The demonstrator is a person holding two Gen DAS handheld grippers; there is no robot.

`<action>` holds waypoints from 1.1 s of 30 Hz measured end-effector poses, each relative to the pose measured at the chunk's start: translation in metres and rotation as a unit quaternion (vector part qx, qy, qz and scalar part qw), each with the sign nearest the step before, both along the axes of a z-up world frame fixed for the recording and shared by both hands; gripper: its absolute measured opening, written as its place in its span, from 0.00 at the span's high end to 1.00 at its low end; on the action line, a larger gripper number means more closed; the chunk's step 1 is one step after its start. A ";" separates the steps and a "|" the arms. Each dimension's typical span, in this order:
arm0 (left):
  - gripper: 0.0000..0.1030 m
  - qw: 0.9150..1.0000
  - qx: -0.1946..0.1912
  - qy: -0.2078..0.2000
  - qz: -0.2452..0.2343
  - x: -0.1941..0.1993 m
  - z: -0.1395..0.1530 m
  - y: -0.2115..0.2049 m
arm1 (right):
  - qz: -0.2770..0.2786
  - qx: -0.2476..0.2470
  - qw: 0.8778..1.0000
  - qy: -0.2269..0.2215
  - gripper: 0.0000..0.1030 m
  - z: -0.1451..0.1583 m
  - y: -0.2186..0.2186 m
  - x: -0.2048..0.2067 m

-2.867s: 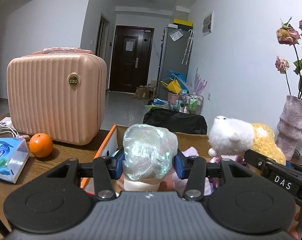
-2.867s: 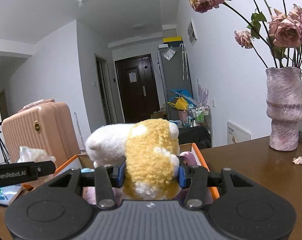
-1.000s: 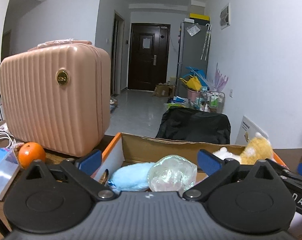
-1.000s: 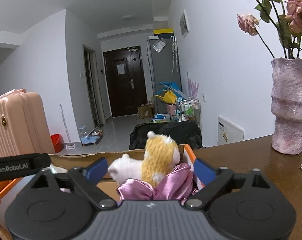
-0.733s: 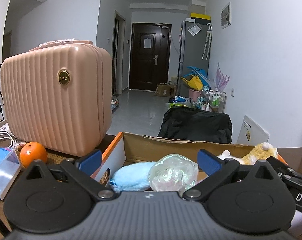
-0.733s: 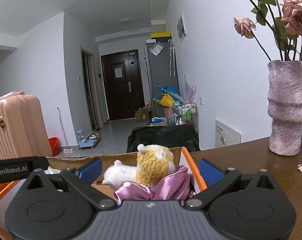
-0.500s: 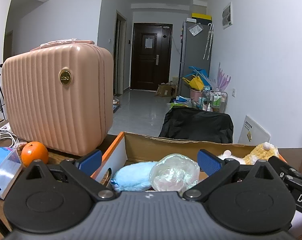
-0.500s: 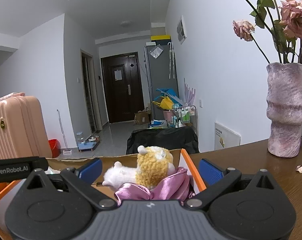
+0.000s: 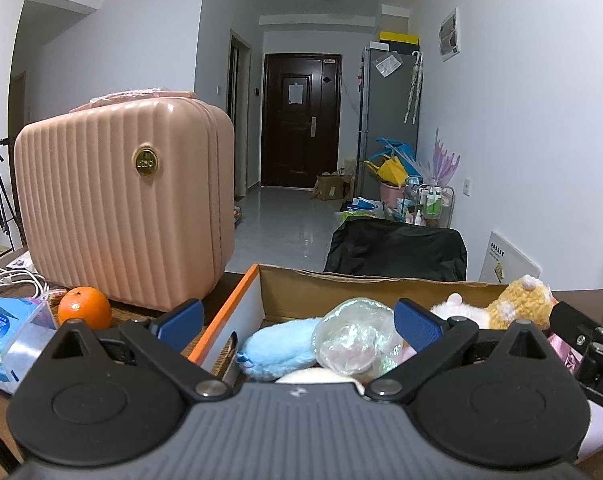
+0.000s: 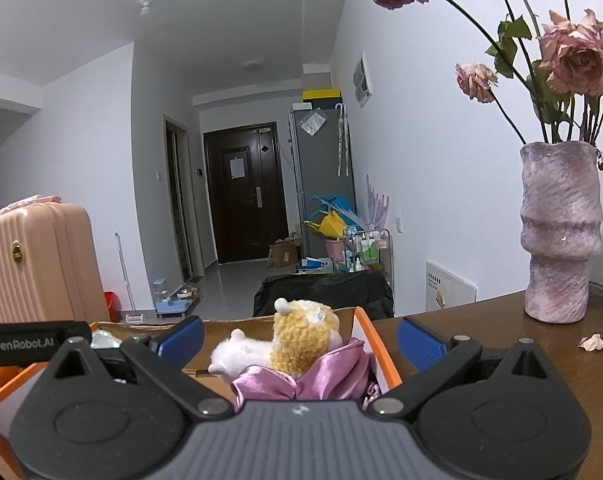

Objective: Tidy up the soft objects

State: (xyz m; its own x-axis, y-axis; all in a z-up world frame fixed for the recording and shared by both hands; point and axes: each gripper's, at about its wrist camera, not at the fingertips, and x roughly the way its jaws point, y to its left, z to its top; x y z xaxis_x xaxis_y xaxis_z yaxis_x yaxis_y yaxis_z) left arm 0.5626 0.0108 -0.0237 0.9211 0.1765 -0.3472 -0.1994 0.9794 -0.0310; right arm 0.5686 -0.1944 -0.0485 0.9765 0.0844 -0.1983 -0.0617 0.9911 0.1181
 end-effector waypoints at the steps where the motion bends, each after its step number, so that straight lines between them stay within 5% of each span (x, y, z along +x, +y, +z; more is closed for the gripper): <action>1: 0.00 1.000 0.001 0.000 0.000 -0.002 0.000 0.000 | 0.000 -0.001 1.000 -0.001 0.00 0.000 0.000 -0.002; 33: 0.00 1.000 0.013 0.002 -0.026 -0.120 -0.002 0.013 | 0.025 -0.023 0.999 -0.002 0.00 0.000 -0.013 -0.122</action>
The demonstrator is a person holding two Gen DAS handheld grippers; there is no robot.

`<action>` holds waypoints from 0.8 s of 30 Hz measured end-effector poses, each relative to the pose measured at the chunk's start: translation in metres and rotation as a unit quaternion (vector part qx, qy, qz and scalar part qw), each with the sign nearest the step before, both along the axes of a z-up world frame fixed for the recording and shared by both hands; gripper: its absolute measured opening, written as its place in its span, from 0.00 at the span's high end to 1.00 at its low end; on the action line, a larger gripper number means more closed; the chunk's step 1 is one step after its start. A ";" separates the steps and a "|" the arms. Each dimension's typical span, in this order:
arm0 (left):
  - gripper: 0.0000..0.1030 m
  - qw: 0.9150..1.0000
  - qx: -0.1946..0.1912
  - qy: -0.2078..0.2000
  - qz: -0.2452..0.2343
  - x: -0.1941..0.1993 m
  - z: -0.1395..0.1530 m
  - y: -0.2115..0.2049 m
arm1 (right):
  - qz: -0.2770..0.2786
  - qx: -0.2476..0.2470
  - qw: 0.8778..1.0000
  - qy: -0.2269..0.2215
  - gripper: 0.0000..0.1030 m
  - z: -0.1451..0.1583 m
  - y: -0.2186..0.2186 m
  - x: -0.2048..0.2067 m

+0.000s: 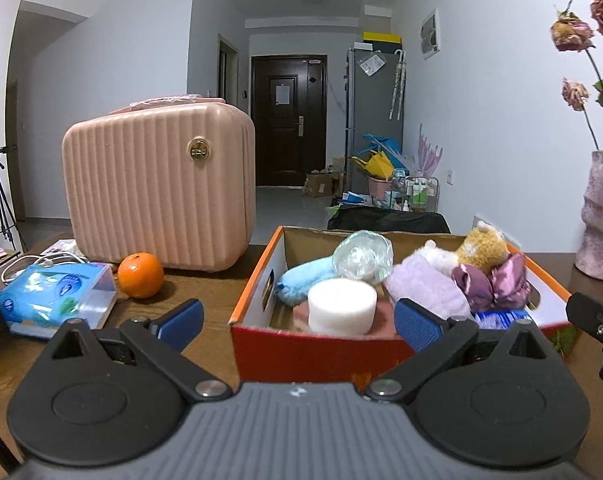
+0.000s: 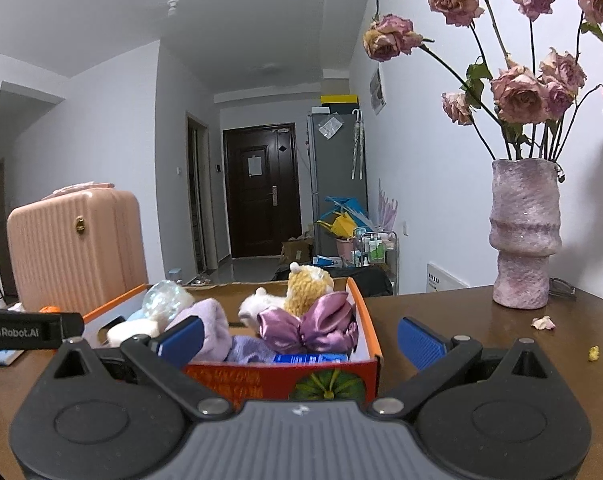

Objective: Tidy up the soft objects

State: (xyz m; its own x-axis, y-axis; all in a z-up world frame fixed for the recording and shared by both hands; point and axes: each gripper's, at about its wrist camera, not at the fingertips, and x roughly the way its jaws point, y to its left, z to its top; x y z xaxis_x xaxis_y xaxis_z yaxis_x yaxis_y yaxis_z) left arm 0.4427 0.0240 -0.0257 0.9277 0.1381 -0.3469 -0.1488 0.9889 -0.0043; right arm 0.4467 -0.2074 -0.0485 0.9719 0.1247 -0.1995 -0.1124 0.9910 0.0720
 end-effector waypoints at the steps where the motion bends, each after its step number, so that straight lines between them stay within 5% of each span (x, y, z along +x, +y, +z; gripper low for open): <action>1: 0.00 1.000 0.001 -0.001 -0.001 -0.005 0.000 0.001 | 0.002 -0.001 1.000 0.002 0.00 0.000 -0.001 -0.006; 24: 0.00 0.998 0.025 -0.004 -0.064 -0.154 0.004 0.006 | 0.030 -0.026 0.999 0.028 0.00 0.014 -0.008 -0.139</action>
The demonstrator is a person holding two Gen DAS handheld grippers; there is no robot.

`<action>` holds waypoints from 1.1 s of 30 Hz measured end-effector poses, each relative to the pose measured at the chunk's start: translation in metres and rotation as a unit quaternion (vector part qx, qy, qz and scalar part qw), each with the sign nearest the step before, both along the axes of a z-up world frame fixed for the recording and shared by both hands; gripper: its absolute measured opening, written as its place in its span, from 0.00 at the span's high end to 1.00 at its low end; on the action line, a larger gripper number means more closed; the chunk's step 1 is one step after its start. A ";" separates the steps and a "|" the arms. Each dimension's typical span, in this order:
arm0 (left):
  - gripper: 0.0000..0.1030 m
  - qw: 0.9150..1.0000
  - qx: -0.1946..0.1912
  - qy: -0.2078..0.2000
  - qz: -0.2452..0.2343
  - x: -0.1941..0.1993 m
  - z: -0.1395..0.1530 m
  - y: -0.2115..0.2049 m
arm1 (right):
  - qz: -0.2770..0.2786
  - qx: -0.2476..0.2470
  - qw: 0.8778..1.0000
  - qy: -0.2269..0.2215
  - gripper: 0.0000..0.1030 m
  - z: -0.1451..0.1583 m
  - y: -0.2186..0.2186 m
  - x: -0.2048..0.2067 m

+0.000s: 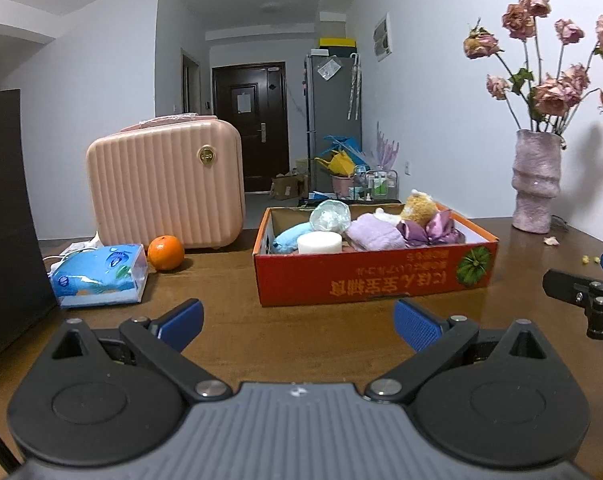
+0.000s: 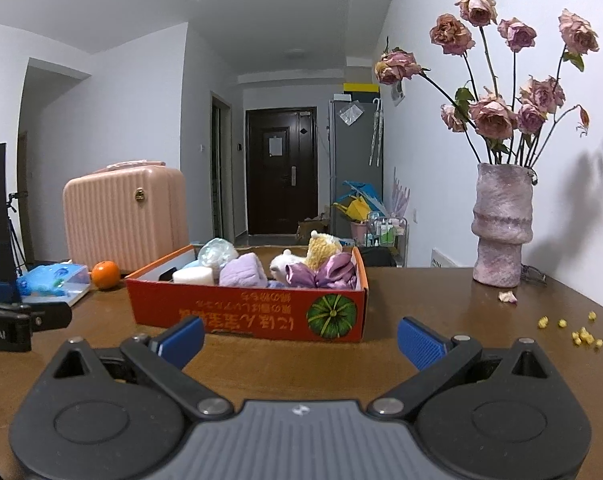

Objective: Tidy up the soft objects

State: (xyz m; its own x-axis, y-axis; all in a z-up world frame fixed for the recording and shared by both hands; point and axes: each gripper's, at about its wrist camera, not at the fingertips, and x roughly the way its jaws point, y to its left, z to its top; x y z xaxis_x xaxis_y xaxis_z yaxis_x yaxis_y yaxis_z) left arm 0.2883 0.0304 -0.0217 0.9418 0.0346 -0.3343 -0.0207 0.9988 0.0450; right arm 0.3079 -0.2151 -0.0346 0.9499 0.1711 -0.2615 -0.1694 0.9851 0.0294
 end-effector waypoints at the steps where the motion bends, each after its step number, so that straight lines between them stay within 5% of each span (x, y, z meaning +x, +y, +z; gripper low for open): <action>1: 0.00 1.000 0.002 0.002 -0.002 -0.006 -0.001 0.000 | 0.001 0.003 1.000 -0.001 0.00 0.001 0.000 -0.007; 19: 0.00 1.000 0.003 0.008 -0.026 -0.095 -0.005 -0.013 | 0.015 0.000 1.000 0.014 0.00 0.018 0.006 -0.082; 33: 0.00 1.000 0.000 -0.022 -0.021 -0.117 0.006 -0.010 | 0.019 -0.002 1.000 0.018 0.00 0.023 0.008 -0.103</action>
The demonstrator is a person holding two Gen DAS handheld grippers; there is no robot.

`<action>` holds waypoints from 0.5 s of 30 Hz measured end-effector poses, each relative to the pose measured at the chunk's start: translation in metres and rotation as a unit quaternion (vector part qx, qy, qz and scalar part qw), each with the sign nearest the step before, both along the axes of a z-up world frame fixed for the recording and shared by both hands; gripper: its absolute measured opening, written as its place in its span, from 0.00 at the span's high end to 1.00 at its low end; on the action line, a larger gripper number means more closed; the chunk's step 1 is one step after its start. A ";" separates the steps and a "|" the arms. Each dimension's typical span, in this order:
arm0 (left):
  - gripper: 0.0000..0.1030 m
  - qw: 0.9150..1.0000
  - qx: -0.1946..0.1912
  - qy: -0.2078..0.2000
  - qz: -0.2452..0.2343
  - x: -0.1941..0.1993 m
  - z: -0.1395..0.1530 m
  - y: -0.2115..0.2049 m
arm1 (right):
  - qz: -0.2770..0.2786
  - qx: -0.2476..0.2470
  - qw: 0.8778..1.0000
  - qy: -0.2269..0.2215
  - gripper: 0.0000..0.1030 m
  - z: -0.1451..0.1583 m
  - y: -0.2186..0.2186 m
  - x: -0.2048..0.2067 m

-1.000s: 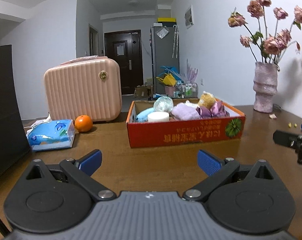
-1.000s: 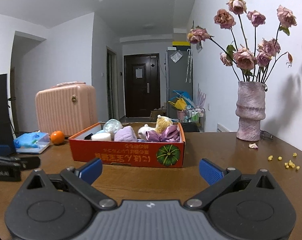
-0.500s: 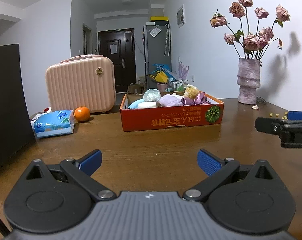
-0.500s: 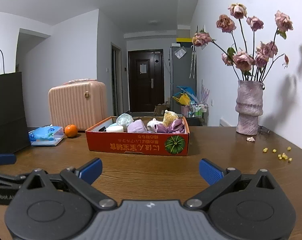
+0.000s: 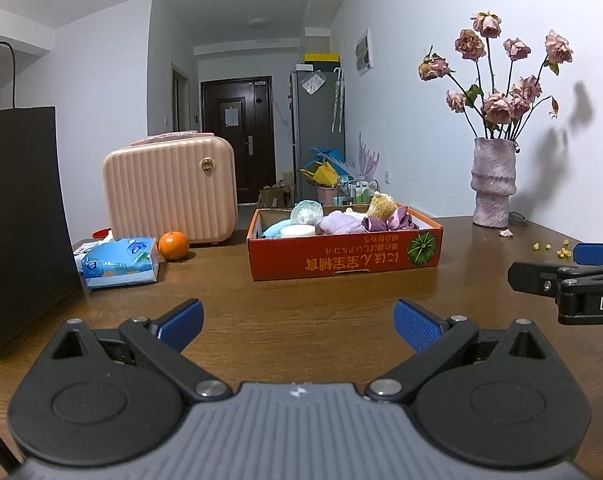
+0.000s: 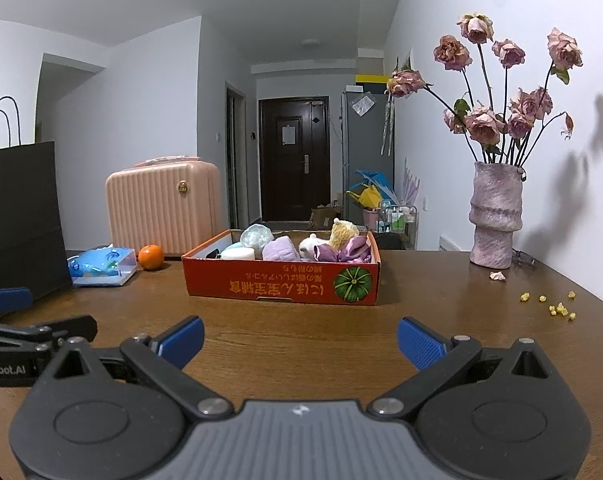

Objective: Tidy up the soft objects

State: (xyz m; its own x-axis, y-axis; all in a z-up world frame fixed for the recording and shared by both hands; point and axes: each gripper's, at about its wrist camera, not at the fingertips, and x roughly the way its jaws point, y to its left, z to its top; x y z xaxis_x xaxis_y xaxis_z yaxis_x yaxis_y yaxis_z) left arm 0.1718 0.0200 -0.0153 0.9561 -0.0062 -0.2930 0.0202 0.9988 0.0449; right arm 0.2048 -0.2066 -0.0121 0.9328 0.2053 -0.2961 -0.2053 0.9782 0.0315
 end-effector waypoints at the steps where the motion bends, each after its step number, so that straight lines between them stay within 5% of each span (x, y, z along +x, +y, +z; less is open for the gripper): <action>1: 0.00 1.000 0.000 -0.001 0.000 -0.001 0.000 0.000 | 0.000 0.000 1.000 -0.001 0.00 0.001 0.000 0.000; 15: 0.00 1.000 -0.001 -0.007 0.003 -0.007 0.002 0.002 | 0.002 0.001 1.000 -0.007 0.00 0.003 -0.001 -0.006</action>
State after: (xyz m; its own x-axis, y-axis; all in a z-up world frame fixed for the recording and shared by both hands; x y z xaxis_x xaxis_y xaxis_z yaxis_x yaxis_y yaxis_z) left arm 0.1649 0.0216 -0.0136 0.9601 -0.0011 -0.2797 0.0135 0.9990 0.0425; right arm 0.1988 -0.2076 -0.0092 0.9359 0.2091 -0.2834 -0.2091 0.9774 0.0308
